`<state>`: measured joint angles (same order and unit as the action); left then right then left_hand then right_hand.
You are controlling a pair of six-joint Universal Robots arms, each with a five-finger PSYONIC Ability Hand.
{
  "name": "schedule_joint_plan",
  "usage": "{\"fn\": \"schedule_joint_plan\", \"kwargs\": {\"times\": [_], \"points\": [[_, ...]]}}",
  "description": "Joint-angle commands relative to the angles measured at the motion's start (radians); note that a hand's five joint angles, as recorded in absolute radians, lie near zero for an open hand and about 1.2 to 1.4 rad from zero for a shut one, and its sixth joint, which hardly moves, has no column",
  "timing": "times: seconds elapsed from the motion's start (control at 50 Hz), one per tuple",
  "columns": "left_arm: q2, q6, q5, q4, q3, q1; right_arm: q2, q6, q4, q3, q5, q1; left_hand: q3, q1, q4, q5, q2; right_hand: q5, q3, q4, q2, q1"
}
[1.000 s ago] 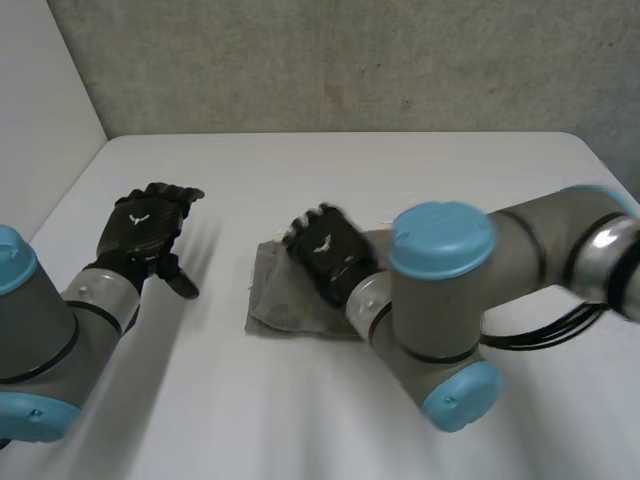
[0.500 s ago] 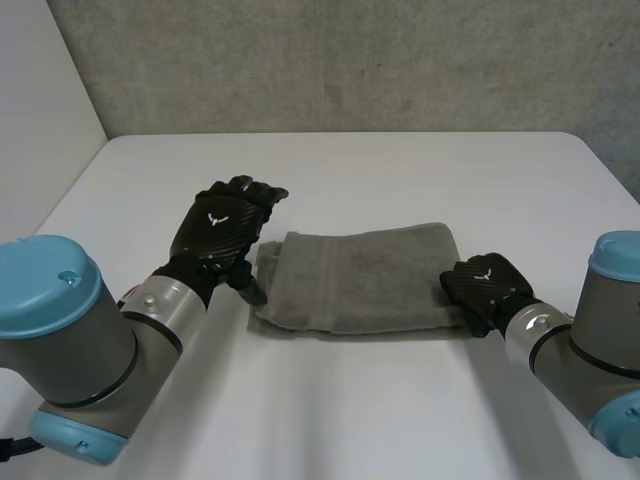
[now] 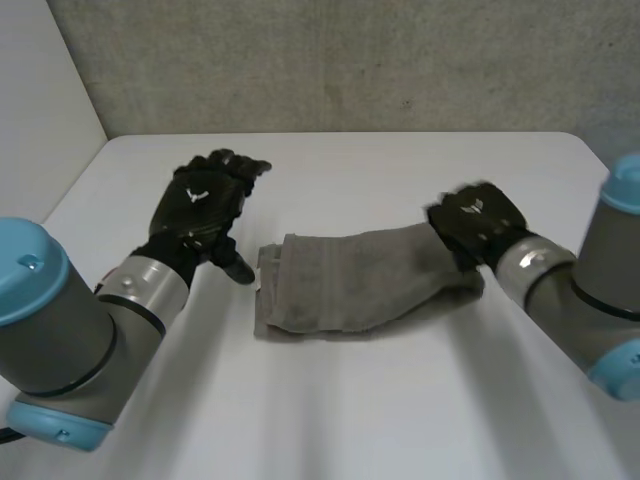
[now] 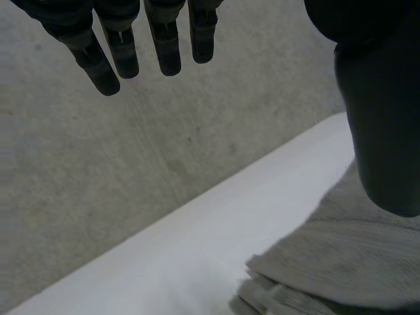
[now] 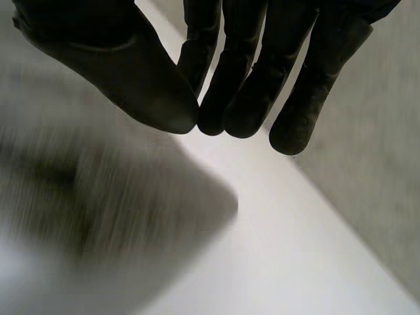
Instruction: Fold the towel.
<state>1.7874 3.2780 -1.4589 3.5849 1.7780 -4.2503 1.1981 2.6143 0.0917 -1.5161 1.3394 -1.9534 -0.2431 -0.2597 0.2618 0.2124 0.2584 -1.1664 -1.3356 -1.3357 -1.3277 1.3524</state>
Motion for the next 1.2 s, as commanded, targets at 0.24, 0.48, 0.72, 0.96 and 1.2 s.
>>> {"fn": "schedule_joint_plan", "kwargs": {"times": [0.24, 0.48, 0.72, 0.96, 1.2], "points": [[-0.037, -0.057, -0.005, 0.000, -0.038, -0.068, -0.348, 0.030, -0.046, 0.361, 0.047, -0.394, 0.068, 0.084, -0.086, -0.212, -0.083, 0.400, 0.395, 0.395, 0.387, -0.411], [-0.019, -0.077, -0.001, 0.002, -0.017, -0.068, 0.004, 0.122, 0.098, -0.062, 0.089, -0.045, 0.068, 0.084, -0.086, -0.212, -0.083, 1.071, 1.066, 1.066, 1.058, -1.083], [-0.003, -0.077, -0.001, 0.002, -0.003, -0.062, 0.002, 0.116, 0.138, -0.303, -0.065, 0.159, 0.068, 0.084, -0.086, -0.212, -0.083, 0.869, 0.863, 0.863, 0.855, -0.880], [0.012, -0.077, -0.001, 0.002, -0.002, -0.059, -0.061, 0.109, 0.201, -0.317, -0.085, 0.172, 0.069, 0.085, -0.087, -0.212, -0.084, 0.701, 0.696, 0.696, 0.688, -0.713], [0.012, -0.075, -0.001, 0.018, 0.011, -0.059, -0.060, 0.107, 0.250, -0.346, -0.080, 0.226, 0.068, 0.084, -0.087, -0.212, -0.083, 0.584, 0.578, 0.579, 0.571, -0.595]]}}
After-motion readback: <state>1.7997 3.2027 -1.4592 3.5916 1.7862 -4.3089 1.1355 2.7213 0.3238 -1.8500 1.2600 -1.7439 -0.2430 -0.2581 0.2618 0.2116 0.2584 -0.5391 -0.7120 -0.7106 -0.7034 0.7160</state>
